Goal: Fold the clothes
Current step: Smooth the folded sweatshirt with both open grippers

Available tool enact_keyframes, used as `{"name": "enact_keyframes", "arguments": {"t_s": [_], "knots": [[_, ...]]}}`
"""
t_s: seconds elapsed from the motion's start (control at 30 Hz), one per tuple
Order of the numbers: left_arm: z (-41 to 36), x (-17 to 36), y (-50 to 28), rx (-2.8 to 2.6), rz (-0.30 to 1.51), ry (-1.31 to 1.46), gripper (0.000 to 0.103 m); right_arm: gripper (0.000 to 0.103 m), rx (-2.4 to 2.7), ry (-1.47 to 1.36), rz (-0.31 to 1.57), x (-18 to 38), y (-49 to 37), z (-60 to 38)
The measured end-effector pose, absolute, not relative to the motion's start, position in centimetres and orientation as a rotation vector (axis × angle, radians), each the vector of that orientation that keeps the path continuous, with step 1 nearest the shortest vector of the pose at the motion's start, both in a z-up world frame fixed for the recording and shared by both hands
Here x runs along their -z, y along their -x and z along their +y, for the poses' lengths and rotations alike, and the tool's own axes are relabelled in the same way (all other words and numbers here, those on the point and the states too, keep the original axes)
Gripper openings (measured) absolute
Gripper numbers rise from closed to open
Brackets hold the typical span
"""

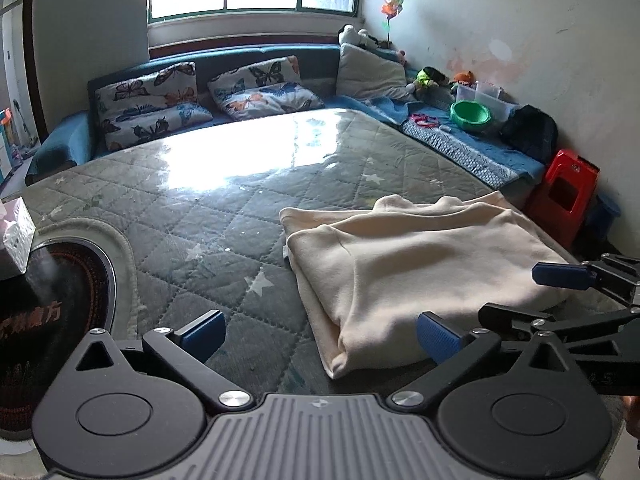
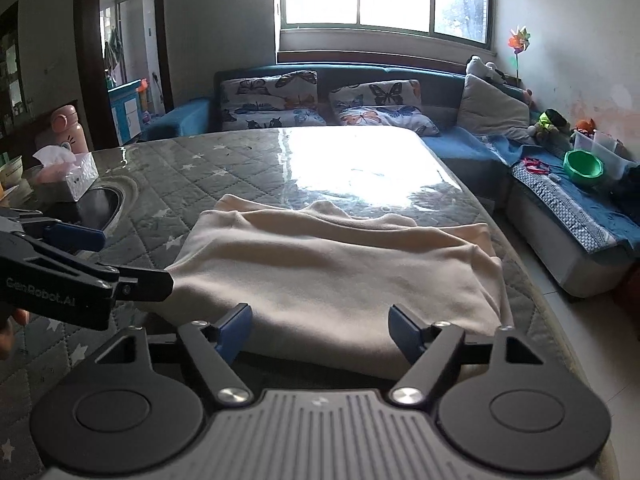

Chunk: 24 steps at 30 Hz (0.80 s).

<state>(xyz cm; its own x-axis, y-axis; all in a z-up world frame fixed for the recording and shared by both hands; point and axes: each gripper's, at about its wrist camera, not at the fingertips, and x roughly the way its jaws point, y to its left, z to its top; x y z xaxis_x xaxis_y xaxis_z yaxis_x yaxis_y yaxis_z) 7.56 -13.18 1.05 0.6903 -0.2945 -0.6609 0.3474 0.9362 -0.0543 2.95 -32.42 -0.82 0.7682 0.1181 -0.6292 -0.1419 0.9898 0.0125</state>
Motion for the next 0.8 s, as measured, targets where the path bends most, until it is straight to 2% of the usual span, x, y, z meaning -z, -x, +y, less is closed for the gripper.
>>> {"name": "enact_keyframes", "arguments": {"t_s": [0.23, 0.3, 0.8], "knots": [[-13.6, -0.9, -5.9, 0.356, 0.664, -0.130, 0.103, 0.087, -0.109, 0.015, 0.672, 0.8, -1.9, -32.7], [-13.7, -0.9, -5.6, 0.357, 0.667, -0.132, 0.103, 0.092, -0.100, 0.015, 0.672, 0.8, -1.6, -32.7], [-13.1, 0.0, -4.5, 0.318, 0.734, -0.108, 0.103, 0.099, -0.073, -0.014, 0.685, 1.5, -0.1, -32.4]]}}
